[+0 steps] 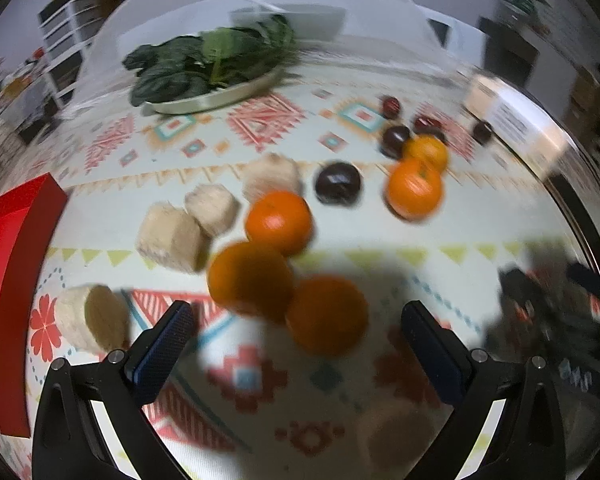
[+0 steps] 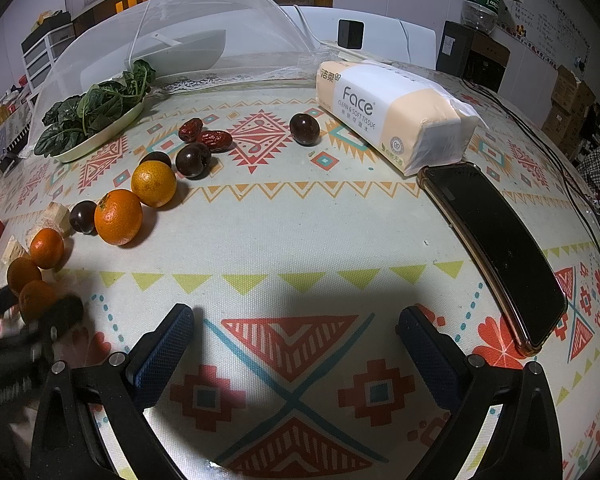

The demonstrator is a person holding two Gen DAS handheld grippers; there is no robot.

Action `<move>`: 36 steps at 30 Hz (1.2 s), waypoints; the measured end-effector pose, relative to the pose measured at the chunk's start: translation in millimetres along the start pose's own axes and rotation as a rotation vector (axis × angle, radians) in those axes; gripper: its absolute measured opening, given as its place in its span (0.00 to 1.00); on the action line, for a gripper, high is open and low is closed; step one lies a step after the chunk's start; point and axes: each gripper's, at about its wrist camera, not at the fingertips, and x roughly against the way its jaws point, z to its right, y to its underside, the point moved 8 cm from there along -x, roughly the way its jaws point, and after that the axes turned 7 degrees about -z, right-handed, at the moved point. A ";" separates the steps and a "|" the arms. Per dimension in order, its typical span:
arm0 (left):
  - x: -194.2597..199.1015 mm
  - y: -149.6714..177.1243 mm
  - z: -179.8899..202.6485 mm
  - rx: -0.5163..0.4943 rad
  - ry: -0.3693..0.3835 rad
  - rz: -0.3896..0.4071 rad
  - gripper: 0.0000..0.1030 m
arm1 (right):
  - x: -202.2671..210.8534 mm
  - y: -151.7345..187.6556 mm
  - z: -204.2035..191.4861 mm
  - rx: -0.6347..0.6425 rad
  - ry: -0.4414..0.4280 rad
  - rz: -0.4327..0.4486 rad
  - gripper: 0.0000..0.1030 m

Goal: Organize fruits
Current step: 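Grasp a banana chunk with the left tool while the right tool grasps another banana chunk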

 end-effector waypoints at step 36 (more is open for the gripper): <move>153.0 29.0 -140.1 -0.004 0.062 0.275 0.71 | 85.4 46.1 -118.3 0.172 -0.267 0.012 0.67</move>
